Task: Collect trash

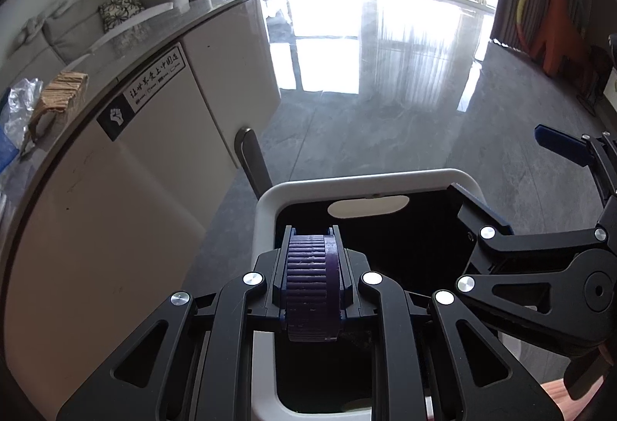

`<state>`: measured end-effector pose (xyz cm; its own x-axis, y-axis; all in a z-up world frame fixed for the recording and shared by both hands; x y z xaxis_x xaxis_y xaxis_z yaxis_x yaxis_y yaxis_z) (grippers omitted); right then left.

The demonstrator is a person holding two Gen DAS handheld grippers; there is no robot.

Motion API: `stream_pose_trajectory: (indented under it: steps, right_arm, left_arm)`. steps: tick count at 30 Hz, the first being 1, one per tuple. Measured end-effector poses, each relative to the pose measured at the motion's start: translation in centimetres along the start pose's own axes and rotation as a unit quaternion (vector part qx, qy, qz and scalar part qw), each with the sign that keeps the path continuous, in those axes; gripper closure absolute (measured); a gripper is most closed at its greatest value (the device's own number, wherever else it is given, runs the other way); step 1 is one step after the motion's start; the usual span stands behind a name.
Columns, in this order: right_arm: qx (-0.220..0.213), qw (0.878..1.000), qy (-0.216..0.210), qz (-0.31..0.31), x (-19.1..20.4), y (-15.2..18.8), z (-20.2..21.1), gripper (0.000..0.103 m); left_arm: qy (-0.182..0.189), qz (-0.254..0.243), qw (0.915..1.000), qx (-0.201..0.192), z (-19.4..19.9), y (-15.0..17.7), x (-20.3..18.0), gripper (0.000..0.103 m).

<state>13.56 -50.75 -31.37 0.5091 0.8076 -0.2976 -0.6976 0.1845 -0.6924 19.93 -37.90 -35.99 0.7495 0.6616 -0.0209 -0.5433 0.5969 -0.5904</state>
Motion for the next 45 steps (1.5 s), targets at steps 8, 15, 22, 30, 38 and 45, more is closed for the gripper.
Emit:
stream_pose_trajectory:
  steps: [8, 15, 22, 30, 38, 45]
  right_arm:
    - [-0.016, 0.997, 0.014, -0.071, -3.6, -1.7, 0.6, 0.005]
    - [-0.022, 0.997, 0.017, -0.074, -3.6, -2.0, 0.9, 0.005]
    - [-0.023, 0.997, 0.017, -0.074, -3.5, -1.9, 1.2, 0.005]
    - [-0.03, 0.997, 0.011, -0.07, -2.8, -2.2, 1.4, 0.005]
    - [-0.04, 0.997, -0.006, -0.069, -1.6, -3.4, 2.2, 0.005]
    - [-0.073, 0.995, -0.03, -0.059, 0.6, -5.4, 4.3, 0.005]
  left_arm:
    - [0.01, -0.026, 0.9993, 0.026, -1.9, 1.4, -2.0, 0.083]
    - [0.001, -0.07, 0.9968, 0.037, -2.7, 2.3, -3.5, 0.003]
    - [0.006, -0.085, 0.9957, 0.037, -2.4, 2.4, -4.0, 0.003]
    - [0.001, -0.078, 0.9964, 0.031, -1.5, 2.0, -3.4, 0.003]
    - [-0.011, -0.064, 0.9977, 0.021, -0.2, 1.8, -2.0, 0.003]
    - [-0.044, -0.036, 0.9983, -0.016, 3.1, 0.6, 1.5, 0.003]
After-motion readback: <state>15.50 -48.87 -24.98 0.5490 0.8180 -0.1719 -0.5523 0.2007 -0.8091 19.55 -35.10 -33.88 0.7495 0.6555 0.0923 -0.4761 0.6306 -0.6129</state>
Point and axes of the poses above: each gripper's, at about its wrist camera, not at the fingertips, and z roughly against the way its jaws point, x to its left, y to its underside, the point moved 5 cm from there along -z, roughly the way its jaws point, and after that the axes turned 8 degrees about y, right-handed, at the moved point
